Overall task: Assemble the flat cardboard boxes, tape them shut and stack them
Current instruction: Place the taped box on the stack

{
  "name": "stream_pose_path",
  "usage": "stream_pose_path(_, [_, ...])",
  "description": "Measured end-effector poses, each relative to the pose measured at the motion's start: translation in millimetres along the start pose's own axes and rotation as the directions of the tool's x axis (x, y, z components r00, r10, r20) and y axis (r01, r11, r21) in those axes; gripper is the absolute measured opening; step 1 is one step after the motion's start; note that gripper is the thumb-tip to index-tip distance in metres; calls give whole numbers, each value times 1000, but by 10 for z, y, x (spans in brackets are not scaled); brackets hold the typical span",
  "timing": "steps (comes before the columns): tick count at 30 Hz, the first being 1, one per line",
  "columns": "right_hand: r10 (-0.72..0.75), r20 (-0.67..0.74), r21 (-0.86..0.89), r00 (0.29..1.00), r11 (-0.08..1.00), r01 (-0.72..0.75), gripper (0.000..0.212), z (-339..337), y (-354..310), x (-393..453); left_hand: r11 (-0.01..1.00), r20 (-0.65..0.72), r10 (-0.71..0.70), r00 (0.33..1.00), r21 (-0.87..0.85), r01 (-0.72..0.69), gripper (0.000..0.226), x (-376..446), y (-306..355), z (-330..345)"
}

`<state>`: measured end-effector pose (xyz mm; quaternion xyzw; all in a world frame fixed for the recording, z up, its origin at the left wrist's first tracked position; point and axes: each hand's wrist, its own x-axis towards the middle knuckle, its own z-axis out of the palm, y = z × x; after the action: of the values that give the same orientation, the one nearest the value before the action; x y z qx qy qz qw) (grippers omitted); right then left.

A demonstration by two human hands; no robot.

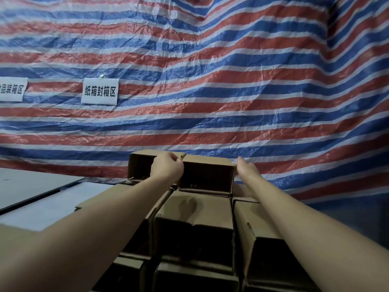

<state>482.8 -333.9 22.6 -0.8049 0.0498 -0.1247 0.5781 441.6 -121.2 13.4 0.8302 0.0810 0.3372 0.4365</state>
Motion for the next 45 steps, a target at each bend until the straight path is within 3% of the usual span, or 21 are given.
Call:
stream_pose_path(3, [-69,-18,-53,997,996,68,60,-226,-218,-478,998,7,50,999,-37,-50,18,-318,181,-294])
stream_pose_path(6, [-116,-22,-70,993,991,114,56,-408,-387,-1123,991,58,63,996,-122,-55,35,-815,344,-649])
stream_pose_path(9, [-173,-3,-33,985,984,172,36,-517,-480,-1766,984,96,65,993,-173,-48,45,-1382,439,-1026])
stream_pose_path(16, [-221,-30,113,975,968,223,31,-610,-451,-2914,944,199,163,966,-318,-94,17,-2523,503,-1910])
stream_pose_path(21, [-244,8,160,970,957,240,32,-526,-228,-3456,944,234,102,967,-329,-19,56,-3086,402,-2203])
stream_pose_path(24, [-247,6,167,969,956,243,33,-445,-121,-3703,959,270,65,961,-284,15,56,-3249,243,-2327])
stream_pose_path(27, [-245,35,115,969,964,240,33,-328,-85,-3900,987,254,119,960,-137,-86,48,-3279,50,-2452])
stream_pose_path(31, [-287,48,93,957,955,281,37,-209,-200,-3963,977,280,192,941,36,-210,7,-3150,-156,-2701])
stream_pose_path(33, [-311,73,105,948,947,303,33,-133,-219,-3961,930,231,250,940,213,-299,29,-3056,-282,-2871])
stream_pose_path(36, [-333,82,63,940,943,328,38,-10,-158,-3952,798,173,266,948,512,-317,55,-2923,-492,-3106])
stream_pose_path(39, [-330,105,50,938,944,327,42,118,-97,-3943,659,187,242,952,689,-303,53,-2783,-787,-3263])
stream_pose_path(42, [-318,142,72,937,948,311,41,243,-53,-3942,499,246,61,967,832,-243,53,-2706,-1099,-3350])
stream_pose_path(45, [-301,172,70,938,953,293,44,357,-5,-3937,498,234,-48,971,849,-180,52,-2707,-1348,-3390])
